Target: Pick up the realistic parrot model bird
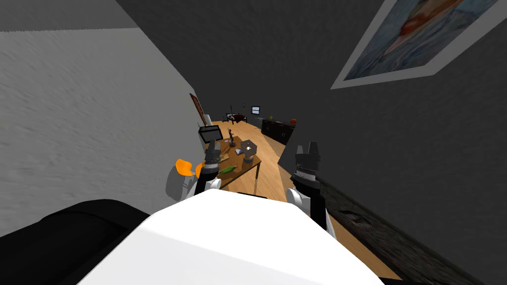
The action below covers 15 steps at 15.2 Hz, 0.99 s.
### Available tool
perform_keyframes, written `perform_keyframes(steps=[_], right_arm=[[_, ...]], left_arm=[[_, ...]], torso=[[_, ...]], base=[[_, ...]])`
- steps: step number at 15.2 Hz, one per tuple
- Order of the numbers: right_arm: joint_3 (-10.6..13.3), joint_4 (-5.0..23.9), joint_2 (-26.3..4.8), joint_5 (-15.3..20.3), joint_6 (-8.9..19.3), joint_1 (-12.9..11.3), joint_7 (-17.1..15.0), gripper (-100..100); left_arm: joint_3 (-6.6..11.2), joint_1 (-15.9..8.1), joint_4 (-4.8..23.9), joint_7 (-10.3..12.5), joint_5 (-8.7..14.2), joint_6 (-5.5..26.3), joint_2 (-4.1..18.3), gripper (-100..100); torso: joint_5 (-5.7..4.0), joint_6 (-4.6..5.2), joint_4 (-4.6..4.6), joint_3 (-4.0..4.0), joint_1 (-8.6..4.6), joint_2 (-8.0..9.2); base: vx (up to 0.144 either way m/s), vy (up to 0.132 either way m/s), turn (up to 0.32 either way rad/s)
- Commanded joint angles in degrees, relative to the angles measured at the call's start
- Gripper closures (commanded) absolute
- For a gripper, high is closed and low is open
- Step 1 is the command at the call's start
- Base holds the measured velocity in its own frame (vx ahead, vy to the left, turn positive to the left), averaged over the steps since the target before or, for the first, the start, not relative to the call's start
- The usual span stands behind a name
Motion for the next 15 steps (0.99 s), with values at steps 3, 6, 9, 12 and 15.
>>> perform_keyframes(steps=[3, 6, 9, 12, 15], right_arm=[[0.0, 0.0, 0.0, 0.0, 0.0, -0.01, 0.0, 0], [0.0, 0.0, 0.0, 0.0, 0.0, 0.0, 0.0, 0], [0.0, 0.0, 0.0, 0.0, 0.0, -0.01, 0.0, 0], [0.0, 0.0, 0.0, 0.0, 0.0, -0.01, 0.0, 0], [0.0, 0.0, 0.0, 0.0, 0.0, 0.0, 0.0, 0]], left_arm=[[1.07, -0.5, 1.65, 1.18, 1.47, 3.97, 3.25, -100], [1.96, -0.91, 3.04, 2.15, 2.69, 7.27, 4.96, -100], [3.09, -1.44, 4.77, 3.35, 4.22, 11.01, 6.58, -100], [3.72, -1.73, 5.76, 4.03, 5.08, 13.72, 7.36, -100], [5.13, -2.4, 7.95, 5.51, 6.97, 17.68, 8.82, -100]], torso=[[0.01, 0.02, 0.0, 0.01, 0.07, 0.02], [0.04, 0.01, 0.01, 0.03, 0.17, 0.06], [0.05, 0.01, 0.02, 0.05, 0.19, 0.09], [0.04, 0.02, 0.01, 0.04, 0.17, 0.07], [0.04, 0.01, 0.01, 0.04, 0.16, 0.07]], base=[[-0.01, 0.019, -0.101], [-0.019, 0.036, -0.116], [-0.025, 0.037, -0.118], [-0.017, 0.029, -0.114], [-0.019, 0.033, -0.126]])
